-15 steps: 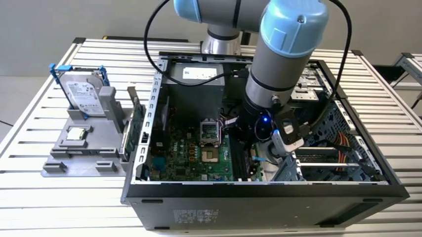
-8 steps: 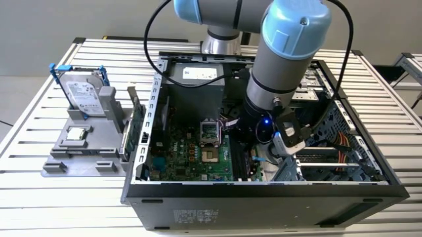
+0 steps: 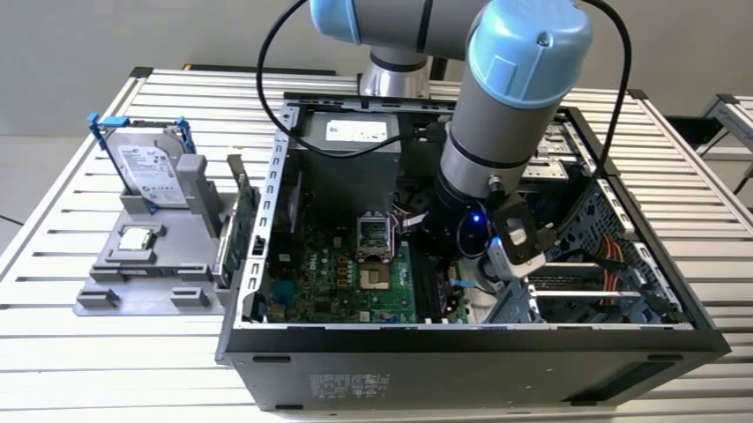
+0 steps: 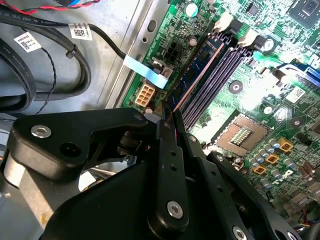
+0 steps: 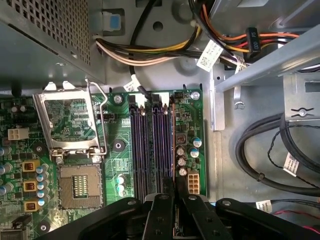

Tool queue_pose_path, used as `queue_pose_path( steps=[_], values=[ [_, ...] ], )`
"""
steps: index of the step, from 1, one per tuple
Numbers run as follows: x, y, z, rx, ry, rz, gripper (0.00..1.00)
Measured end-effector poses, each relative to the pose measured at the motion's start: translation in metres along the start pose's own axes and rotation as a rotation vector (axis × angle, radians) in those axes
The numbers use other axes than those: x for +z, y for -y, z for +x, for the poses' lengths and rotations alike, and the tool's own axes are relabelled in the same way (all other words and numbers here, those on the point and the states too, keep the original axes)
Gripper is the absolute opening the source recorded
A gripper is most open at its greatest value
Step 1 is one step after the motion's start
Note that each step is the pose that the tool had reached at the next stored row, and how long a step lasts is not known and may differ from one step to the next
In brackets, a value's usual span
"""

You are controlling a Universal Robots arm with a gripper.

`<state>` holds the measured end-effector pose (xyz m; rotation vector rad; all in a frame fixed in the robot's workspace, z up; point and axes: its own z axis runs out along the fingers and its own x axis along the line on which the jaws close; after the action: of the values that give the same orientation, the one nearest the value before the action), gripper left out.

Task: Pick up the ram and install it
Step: 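Insert the ram into the slot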

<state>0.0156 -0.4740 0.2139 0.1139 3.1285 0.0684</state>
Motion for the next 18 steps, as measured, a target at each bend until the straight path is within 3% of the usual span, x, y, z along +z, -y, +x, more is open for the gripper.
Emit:
queue_pose_path(
  steps=[18],
  values=[
    [-0.0002,0.0034,0.0012,0.002,0.0004,0.0001,0.00]
  ],
)
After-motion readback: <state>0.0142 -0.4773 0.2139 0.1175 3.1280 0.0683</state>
